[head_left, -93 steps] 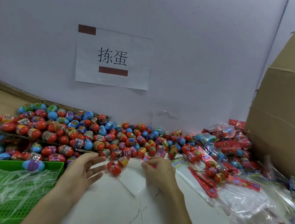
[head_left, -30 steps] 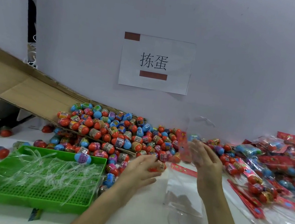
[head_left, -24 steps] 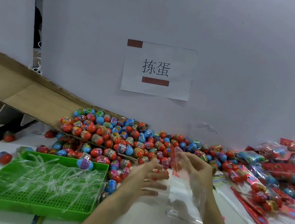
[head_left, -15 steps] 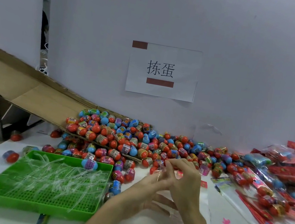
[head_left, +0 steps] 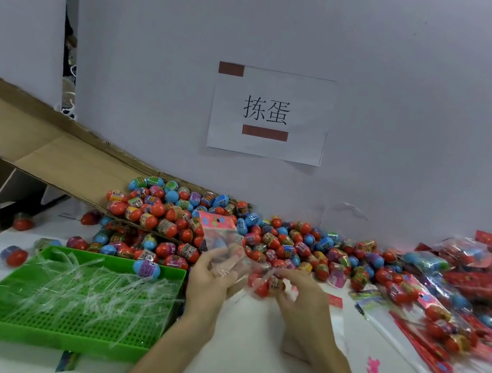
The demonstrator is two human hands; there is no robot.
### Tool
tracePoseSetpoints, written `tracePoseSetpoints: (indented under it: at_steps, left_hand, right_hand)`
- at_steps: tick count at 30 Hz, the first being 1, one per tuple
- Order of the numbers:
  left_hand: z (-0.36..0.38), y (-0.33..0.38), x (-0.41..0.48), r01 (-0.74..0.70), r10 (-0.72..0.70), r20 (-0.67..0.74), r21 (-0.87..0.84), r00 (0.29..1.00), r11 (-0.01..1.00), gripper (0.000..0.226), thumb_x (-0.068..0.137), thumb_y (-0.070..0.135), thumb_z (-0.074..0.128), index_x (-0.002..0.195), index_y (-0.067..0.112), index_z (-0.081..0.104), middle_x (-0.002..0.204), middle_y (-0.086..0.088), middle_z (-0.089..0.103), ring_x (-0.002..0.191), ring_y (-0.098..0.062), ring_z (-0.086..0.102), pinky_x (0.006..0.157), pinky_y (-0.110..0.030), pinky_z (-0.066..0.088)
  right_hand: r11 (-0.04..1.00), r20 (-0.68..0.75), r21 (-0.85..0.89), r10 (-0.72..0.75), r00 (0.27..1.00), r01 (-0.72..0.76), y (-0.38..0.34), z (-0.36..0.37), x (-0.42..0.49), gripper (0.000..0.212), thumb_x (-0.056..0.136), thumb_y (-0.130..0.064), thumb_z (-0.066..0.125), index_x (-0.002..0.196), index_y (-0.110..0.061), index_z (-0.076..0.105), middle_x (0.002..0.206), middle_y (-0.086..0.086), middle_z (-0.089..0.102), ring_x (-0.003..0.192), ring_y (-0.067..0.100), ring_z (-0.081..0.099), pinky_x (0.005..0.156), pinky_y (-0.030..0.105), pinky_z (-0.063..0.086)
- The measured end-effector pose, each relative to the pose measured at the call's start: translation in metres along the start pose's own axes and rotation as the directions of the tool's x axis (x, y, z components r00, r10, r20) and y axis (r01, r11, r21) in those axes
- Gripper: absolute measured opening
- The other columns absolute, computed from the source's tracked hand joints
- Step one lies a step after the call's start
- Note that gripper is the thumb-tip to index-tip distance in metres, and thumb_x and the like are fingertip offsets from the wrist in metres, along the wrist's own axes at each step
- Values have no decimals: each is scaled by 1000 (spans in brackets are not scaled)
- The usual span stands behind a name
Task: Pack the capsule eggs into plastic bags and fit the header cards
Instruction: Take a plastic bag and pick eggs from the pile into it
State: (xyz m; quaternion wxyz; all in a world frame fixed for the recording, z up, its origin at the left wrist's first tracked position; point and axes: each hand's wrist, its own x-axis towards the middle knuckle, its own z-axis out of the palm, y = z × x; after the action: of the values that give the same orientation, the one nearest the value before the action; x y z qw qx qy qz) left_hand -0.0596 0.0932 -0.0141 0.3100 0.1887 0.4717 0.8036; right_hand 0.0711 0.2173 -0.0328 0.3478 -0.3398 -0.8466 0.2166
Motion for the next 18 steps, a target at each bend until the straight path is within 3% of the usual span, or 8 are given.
tracePoseSetpoints:
  at_steps: [6,8,10,13,16,18]
  left_hand:
    - [1,-3,1,9,-9,-20,-36,1000,999,41,90,-18,65,118,11,62,115,-25,72,99,-34,76,76,-34,63]
    - [0,-2,1,7,-8,-29,-50,1000,999,37,91,-15,66,116,11,64,114,-24,73,97,-33,77,75,-34,63]
    - [-1,-2,1,5,-8,-34,-64,999,998,34,92,-12,67,115,12,65,113,-24,74,95,-32,78,72,-30,63]
    - [0,-2,1,-9,6,-52,-64,999,998,33,96,-10,64,120,13,62,111,-24,75,95,-31,78,72,-30,63]
    - [1,-1,0,-17,10,-82,-79,997,997,35,98,-9,61,127,10,60,110,-23,75,95,-33,78,78,-37,63]
    - [1,3,-1,-6,-4,-63,-147,998,989,32,98,-6,62,126,9,60,106,-19,78,95,-31,78,74,-33,64]
  right_hand:
    - [999,14,-33,9,1000,-9,0,4,-2,25,86,-15,78,103,-33,75,101,-18,67,91,4,61,84,23,53]
    - [999,-43,0,33,999,-33,1,4,-3,17,90,-20,75,102,-32,73,99,-17,68,87,2,61,80,21,53]
    - [989,-163,144,60,985,-36,-4,1,-1,10,95,-25,70,103,-29,73,94,-16,70,85,2,63,76,25,56]
    - [938,-347,337,45,937,80,-19,-8,2,12,98,-24,65,107,-32,68,95,-12,71,84,4,67,73,17,57]
    - [919,-459,292,-107,882,264,-34,-10,0,22,95,-25,64,116,-21,69,101,-11,68,88,6,67,72,11,55]
    - [907,-472,258,-180,863,331,-41,-5,-4,23,93,-21,68,116,-19,68,104,-18,61,88,7,66,73,11,54]
